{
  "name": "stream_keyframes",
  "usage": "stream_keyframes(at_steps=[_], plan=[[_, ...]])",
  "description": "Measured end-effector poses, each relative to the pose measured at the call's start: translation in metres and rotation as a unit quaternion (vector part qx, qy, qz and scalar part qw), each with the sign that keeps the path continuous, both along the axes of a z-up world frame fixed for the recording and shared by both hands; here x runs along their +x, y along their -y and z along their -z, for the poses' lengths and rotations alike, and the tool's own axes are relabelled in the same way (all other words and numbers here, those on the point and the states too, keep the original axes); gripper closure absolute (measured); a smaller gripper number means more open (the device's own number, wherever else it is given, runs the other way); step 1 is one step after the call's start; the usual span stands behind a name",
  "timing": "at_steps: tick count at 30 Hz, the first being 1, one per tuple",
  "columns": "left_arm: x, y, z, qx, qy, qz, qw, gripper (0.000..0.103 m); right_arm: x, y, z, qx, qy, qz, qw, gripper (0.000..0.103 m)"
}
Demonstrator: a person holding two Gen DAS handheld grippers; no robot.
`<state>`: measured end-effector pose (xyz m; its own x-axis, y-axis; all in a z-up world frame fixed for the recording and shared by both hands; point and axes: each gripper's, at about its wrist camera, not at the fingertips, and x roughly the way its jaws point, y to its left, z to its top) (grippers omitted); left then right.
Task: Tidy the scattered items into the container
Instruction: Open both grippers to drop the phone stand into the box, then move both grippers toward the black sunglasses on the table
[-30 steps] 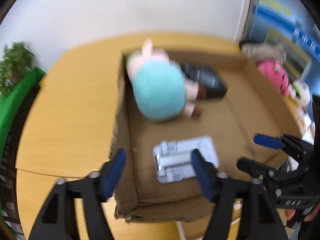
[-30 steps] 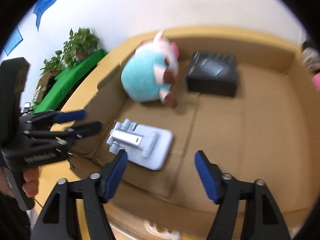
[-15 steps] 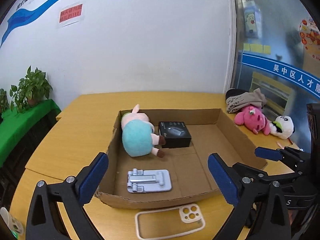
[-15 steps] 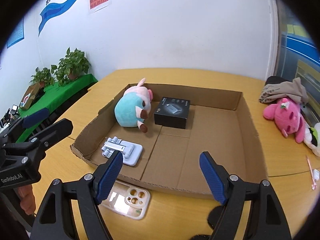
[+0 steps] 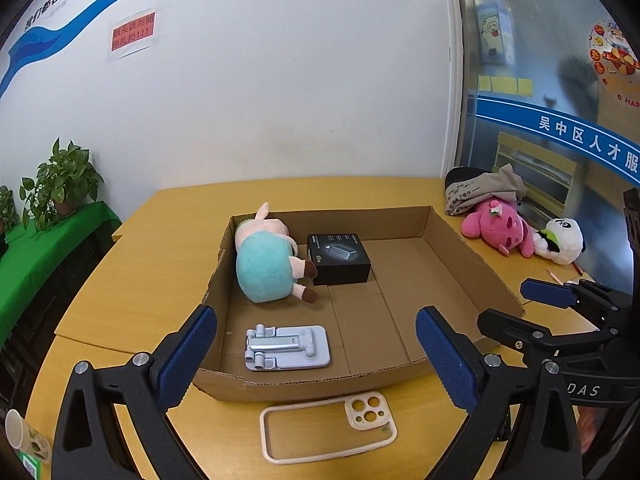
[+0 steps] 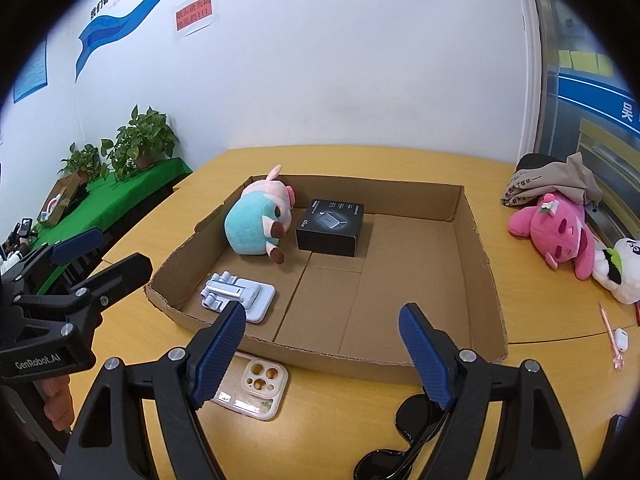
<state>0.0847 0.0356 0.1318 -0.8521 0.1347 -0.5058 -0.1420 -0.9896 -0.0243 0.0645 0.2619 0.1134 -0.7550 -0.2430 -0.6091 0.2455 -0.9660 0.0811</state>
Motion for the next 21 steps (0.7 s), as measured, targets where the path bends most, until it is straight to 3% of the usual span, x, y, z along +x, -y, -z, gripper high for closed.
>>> stream_keyframes(at_steps=[21], plan=[[0.001, -0.011, 0.009, 0.000, 0.021, 0.010, 0.9997, 0.002, 0.000, -0.017, 0.008, -0.021, 0.010, 0.010, 1.000, 0.024]])
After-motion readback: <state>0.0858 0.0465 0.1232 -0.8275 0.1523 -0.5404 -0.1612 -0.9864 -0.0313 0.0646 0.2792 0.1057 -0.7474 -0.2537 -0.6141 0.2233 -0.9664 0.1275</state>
